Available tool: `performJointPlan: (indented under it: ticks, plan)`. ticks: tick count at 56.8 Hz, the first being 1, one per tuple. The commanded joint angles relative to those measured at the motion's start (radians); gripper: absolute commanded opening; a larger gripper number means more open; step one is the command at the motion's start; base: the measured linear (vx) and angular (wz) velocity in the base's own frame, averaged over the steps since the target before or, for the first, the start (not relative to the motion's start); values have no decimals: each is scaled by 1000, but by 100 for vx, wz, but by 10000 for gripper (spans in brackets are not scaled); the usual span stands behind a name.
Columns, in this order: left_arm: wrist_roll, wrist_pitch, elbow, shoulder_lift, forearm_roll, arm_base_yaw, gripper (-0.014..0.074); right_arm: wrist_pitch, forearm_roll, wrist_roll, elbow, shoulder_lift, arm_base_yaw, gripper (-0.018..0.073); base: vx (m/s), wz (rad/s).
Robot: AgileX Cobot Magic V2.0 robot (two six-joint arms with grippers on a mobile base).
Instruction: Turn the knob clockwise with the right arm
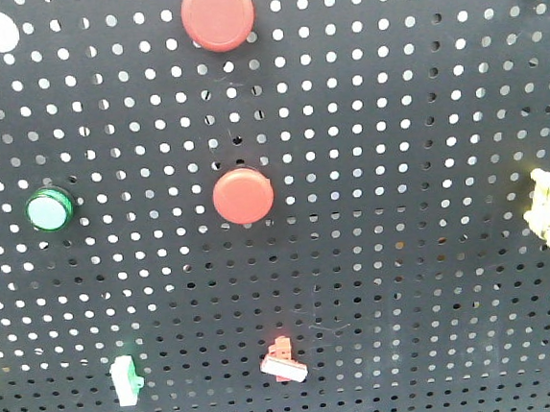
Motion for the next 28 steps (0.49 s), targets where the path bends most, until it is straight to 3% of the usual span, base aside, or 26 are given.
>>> performJointPlan:
  ticks: [1, 10, 28]
  plan:
    - [-5, -85, 11, -10, -4, -6, -6, -203, -95, -25, 37, 14, -1, -8, 0, 0]
    - [-5, -85, 11, -10, -4, -6, -6, -315, -126, -25, 98, 17, -1, -6, 0, 0]
    - [-5, -85, 11, -10, -4, -6, -6, -313, -126, -25, 117, 17, -1, -6, 0, 0]
